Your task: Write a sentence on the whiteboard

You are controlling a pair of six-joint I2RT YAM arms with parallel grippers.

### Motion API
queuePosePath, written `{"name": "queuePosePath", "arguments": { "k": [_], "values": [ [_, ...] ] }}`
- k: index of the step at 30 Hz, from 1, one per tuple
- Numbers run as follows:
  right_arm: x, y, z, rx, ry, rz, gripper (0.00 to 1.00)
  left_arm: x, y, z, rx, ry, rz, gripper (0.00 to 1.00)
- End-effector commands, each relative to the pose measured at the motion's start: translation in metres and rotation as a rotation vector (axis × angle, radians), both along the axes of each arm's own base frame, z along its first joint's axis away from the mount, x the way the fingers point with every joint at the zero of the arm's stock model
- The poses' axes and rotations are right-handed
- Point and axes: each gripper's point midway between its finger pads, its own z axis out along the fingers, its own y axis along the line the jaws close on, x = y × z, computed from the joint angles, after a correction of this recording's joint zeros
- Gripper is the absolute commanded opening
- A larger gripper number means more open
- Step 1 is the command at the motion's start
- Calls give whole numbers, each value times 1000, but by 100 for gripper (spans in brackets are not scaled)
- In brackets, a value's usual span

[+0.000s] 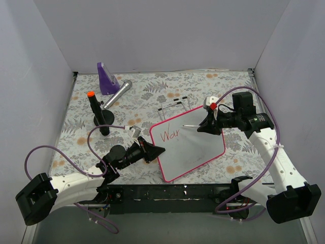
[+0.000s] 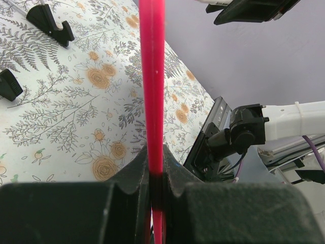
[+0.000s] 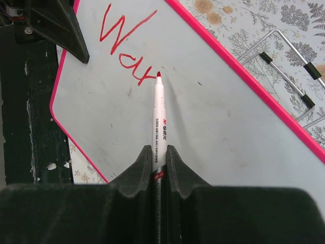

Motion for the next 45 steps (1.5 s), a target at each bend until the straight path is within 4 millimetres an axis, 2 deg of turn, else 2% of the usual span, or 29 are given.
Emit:
{"name": "queuePosePath", "arguments": {
  "k": [1,19,38,45],
  "values": [
    [6,0,8,14,-37,1,1,-2,0,31,-75,-87,-9,0],
    [7,2,-19,-17,26,11,1,-2,-1,34,-78,-94,-13,0],
    [16,10,-24,-18,53,12,1,-3,-4,32,-75,-94,-27,0],
    [6,4,-40,-52,74,22,1,-4,-2,32,-77,-96,-22,0]
  ]
}}
